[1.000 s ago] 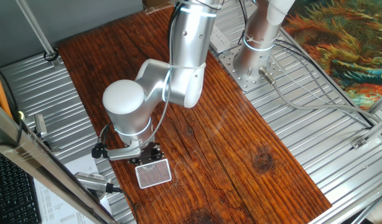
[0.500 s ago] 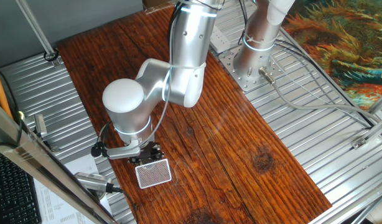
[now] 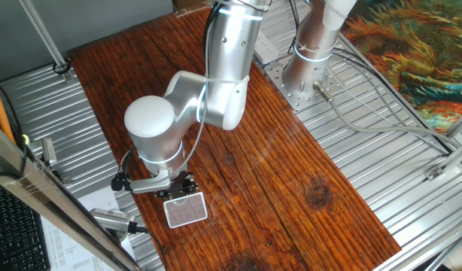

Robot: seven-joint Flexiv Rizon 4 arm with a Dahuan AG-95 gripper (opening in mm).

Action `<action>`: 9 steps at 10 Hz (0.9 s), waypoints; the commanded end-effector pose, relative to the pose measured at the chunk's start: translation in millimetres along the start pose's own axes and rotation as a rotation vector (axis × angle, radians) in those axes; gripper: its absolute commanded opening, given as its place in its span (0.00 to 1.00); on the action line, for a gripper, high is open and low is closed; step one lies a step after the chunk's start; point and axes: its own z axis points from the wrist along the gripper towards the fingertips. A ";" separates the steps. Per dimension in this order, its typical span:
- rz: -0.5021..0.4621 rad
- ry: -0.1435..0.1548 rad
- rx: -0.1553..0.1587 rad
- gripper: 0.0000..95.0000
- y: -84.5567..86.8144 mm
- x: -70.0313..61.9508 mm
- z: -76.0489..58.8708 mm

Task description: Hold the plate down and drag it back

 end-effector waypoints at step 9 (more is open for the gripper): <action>-0.013 0.006 -0.005 0.60 -0.1 -0.4 -0.3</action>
